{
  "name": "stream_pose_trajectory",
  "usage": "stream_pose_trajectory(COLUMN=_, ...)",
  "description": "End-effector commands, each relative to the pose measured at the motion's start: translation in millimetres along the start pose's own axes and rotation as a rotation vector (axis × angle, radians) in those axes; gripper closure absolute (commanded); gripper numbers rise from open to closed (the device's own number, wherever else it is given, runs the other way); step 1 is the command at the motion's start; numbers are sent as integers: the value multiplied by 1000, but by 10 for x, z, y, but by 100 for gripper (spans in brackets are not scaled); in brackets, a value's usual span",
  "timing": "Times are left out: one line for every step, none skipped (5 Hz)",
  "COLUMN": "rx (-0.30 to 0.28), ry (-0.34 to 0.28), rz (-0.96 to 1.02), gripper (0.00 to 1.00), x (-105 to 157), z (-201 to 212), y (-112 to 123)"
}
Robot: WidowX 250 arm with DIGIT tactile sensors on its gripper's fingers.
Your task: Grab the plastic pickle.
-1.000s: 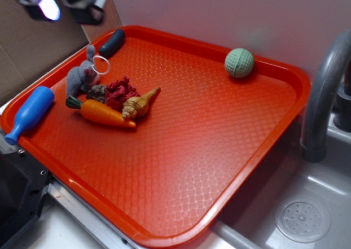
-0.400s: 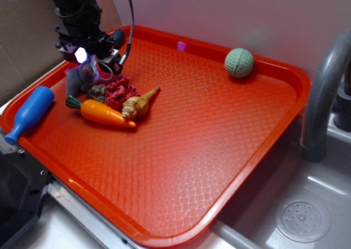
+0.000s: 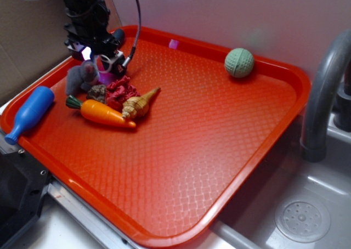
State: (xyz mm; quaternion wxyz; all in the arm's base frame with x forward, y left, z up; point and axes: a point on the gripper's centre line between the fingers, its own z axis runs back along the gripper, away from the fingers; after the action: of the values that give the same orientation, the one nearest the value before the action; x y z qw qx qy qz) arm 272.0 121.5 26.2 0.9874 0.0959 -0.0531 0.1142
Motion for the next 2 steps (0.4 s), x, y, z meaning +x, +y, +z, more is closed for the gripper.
stream_pose_trajectory(rx=27, ry=-46, rz=0, gripper=0, x=173, z=-2, y=277)
stream_pose_trajectory(rx=50, ry=-82, rz=-17, gripper=0, x=271, z=123, y=162)
